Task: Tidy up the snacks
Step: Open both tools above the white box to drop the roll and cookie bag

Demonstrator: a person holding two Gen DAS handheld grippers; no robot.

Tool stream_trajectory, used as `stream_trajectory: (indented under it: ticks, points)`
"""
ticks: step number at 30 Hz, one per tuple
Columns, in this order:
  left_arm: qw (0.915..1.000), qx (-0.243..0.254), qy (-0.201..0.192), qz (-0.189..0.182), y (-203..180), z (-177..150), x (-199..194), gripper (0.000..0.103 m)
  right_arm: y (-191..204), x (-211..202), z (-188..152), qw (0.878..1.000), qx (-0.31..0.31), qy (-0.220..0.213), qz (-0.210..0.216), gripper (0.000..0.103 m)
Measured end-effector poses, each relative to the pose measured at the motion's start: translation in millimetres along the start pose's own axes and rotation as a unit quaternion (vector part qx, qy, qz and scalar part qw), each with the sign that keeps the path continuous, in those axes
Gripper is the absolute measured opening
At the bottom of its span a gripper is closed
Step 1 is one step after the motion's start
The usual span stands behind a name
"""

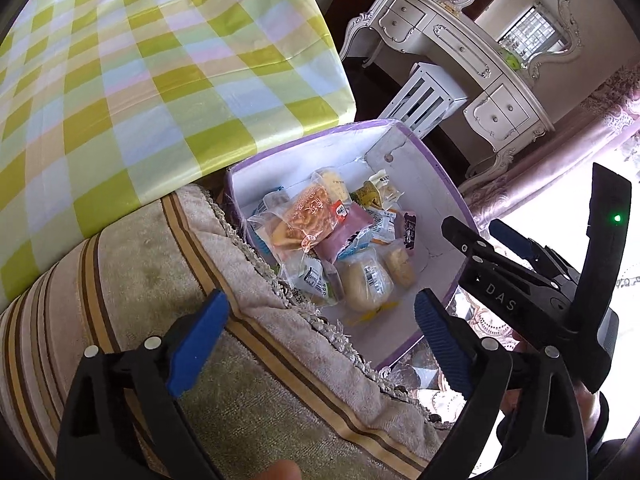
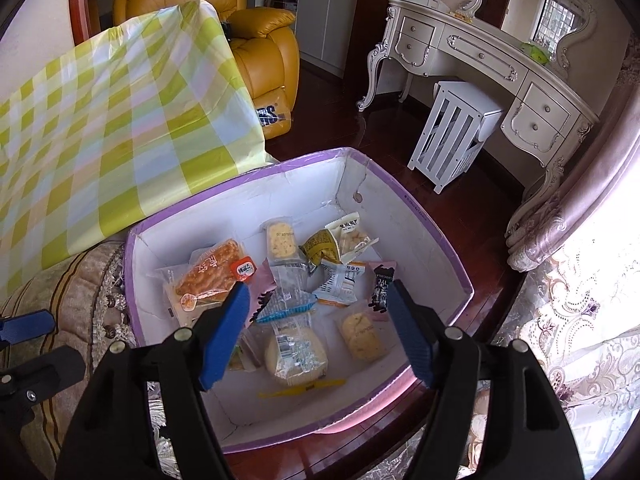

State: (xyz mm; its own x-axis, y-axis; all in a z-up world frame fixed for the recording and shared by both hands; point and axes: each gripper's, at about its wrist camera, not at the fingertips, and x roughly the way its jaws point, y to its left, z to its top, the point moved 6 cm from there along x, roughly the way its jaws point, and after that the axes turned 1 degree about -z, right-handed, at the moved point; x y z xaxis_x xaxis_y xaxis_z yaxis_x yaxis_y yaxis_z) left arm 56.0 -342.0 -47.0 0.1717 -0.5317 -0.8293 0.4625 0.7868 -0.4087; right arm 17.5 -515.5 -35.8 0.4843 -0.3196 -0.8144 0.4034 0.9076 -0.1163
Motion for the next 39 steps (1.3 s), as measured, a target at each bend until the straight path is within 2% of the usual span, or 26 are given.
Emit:
stream_trajectory:
  ticks: [7,20,39]
  points:
    - [0.9999,-0.012,0.001,-0.011,0.8,1.5,2.8,0.099,-0.9,1.6,-1.1,1.000,-0.002,0.005,0.000,0.071]
    - [0.9998,-0.019,0.001,0.006,-0.4,3.3,7.6,0.099,-4.4,8.0,-5.2,1.000,-0.002,0.014,-0.005,0.071]
    - [0.9998,-0.018,0.002,0.007,0.5,3.0,8.1,0.099,-4.8,10.1,-7.8,1.000,-0.002,0.017,-0.002,0.072]
